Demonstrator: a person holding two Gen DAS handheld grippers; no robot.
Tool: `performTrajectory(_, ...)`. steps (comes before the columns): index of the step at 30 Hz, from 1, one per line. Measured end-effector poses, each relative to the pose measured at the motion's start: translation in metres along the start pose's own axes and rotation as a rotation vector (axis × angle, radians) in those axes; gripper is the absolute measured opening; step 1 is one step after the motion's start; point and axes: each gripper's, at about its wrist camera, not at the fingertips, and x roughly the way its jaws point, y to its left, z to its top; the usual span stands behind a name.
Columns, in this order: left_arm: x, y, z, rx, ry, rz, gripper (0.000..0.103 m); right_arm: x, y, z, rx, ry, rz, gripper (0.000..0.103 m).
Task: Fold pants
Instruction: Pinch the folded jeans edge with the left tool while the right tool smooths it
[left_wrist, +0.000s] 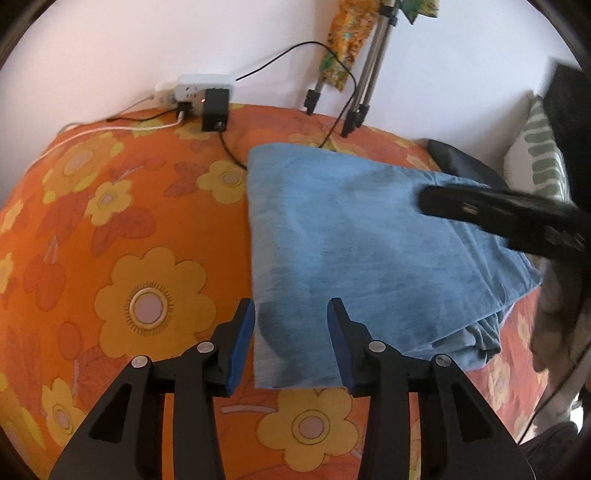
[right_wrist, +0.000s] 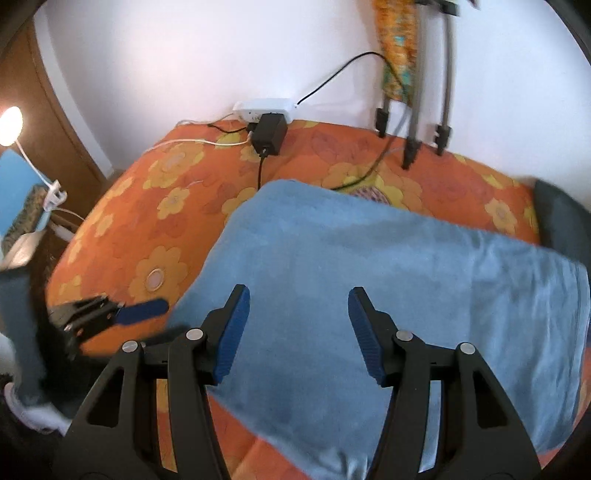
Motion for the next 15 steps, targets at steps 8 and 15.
performTrajectory(8, 0.0, -0.002, 0.004, 0.012, -0.013, -0.005, 0.039, 0.034, 0.01, 0.029, 0.004, 0.049, 0.005, 0.058)
performTrajectory(15, 0.004, 0.014, 0.001, -0.057, 0.007, -0.052, 0.039, 0.066, 0.019, 0.046, 0.044, 0.149, 0.063, 0.058)
